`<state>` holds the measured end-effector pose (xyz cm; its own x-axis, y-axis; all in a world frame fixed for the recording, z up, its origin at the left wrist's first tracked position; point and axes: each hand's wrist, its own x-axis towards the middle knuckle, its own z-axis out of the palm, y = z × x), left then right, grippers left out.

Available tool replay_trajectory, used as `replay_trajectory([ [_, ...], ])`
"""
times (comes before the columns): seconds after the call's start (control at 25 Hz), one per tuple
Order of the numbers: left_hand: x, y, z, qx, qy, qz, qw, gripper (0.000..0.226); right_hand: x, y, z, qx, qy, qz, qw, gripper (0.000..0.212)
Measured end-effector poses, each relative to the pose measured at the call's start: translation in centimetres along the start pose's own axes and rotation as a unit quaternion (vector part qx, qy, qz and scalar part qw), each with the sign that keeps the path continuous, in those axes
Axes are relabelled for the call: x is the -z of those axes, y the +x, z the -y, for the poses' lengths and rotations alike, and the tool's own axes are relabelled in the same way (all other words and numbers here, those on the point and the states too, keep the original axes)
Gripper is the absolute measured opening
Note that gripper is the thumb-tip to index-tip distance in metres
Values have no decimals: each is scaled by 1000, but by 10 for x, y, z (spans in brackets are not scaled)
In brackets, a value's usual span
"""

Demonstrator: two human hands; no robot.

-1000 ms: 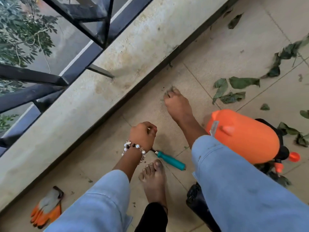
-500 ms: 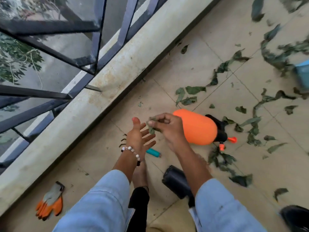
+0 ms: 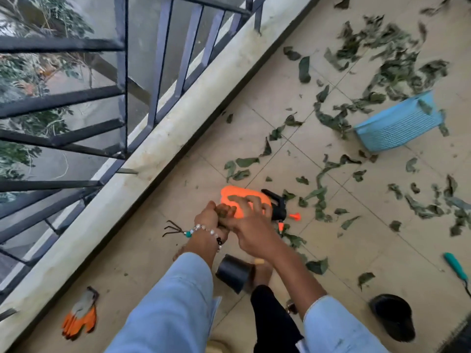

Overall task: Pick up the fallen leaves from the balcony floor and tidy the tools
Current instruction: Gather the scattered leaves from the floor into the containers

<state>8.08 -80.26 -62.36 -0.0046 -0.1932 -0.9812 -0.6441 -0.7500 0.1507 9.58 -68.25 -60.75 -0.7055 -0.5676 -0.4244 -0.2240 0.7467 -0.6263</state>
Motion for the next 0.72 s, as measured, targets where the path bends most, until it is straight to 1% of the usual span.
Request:
replay_trajectory([
  [0.04, -6, 6, -7, -31, -1, 7, 999, 39, 14, 2, -10, -26, 48, 2, 998, 33],
  [0.08, -18, -4, -17, -58, 8, 8, 998, 42, 26, 8, -17, -52, 147, -20, 988, 31],
  [0.12, -27, -3, -26, -84, 30, 8, 996, 45, 33, 17, -25, -87, 278, -68, 954, 29],
  [0.16, -35, 2, -35, -105, 61, -14, 992, 46, 34, 32, -36, -127, 380, -130, 907, 25],
  [0.2, -41, 12, -44, -118, 83, -21, 989, 48, 31, 51, -50, -181, 413, -182, 873, 19],
  [0.24, -47, 22, -55, -121, 110, -36, 986, 49, 25, 70, -64, -241, 378, -205, 870, 15],
  [0.28, -54, 32, -65, -119, 128, -47, 983, 51, 17, 89, -82, -292, 329, -195, 877, 15],
  [0.32, -59, 48, -72, -116, 147, -56, 981, 52, 6, 105, -101, -324, 286, -170, 886, 16],
  [0.36, -67, 64, -79, -112, 168, -47, 978, 52, -8, 124, -120, -337, 255, -149, 894, 18],
  [0.4, -73, 88, -87, -112, 211, -36, 970, 51, -22, 145, -137, -340, 227, -131, 903, 21],
  [0.48, -79, 120, -101, -113, 276, -42, 954, 50, -53, 184, -165, -311, 153, -69, 936, 29],
  [0.56, -90, 160, -114, -121, 318, -37, 940, 51, -86, 223, -188, -243, 46, 26, 969, 36],
  [0.64, -99, 193, -124, -108, 349, -39, 930, 54, -116, 251, -203, -199, -43, 107, 973, 47],
  [0.72, -108, 221, -130, -100, 359, -34, 927, 55, -139, 265, -212, -174, -106, 122, 971, 45],
])
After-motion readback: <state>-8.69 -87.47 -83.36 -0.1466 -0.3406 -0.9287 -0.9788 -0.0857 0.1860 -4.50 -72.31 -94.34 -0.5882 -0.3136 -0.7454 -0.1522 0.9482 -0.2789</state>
